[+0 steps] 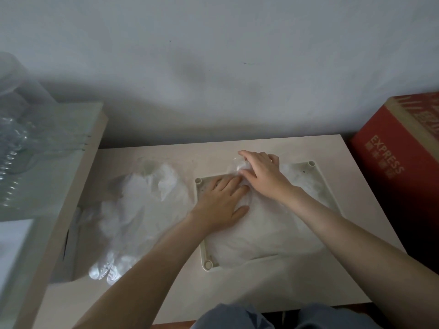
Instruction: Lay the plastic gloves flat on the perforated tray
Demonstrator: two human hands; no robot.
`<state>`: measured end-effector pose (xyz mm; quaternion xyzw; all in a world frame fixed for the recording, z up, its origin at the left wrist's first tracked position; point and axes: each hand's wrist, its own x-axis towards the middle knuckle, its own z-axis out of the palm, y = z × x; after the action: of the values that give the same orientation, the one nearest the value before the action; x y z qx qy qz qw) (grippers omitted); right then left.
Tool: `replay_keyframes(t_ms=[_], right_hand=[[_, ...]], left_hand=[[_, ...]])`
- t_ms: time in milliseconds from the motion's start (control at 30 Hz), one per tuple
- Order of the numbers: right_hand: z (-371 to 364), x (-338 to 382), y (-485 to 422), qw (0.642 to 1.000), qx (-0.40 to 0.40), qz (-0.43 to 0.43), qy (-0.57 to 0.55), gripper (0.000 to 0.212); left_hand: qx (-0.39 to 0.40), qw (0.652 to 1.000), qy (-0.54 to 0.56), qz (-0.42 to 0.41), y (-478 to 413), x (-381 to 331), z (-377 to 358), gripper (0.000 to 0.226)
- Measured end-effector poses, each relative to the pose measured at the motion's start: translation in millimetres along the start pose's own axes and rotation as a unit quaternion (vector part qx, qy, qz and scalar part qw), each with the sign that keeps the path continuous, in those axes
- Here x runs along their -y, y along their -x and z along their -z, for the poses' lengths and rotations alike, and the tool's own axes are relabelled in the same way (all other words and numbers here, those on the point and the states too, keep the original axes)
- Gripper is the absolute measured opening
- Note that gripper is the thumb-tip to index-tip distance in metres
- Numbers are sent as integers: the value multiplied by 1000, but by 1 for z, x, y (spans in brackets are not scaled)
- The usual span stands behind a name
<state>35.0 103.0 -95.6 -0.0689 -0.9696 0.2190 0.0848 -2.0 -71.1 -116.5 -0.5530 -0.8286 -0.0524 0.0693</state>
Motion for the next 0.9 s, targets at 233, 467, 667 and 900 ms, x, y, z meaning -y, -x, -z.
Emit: replay_keyframes(t_ms=[233, 467, 667, 900], right_hand=[[14, 5, 3, 999, -22, -2, -26, 51], [37, 12, 12, 1000, -17, -16, -9, 60], [49, 29, 16, 999, -11, -31, 21, 64], [53, 64, 19, 1000, -8, 13, 10, 63]], left_hand=[[-93, 995, 17, 13, -1, 0, 8, 40], [-137, 969, 19, 203, 14, 13, 27, 26], [80, 878, 25, 472, 54, 29, 44, 44], [114, 879, 11, 464, 92, 50, 50, 26]])
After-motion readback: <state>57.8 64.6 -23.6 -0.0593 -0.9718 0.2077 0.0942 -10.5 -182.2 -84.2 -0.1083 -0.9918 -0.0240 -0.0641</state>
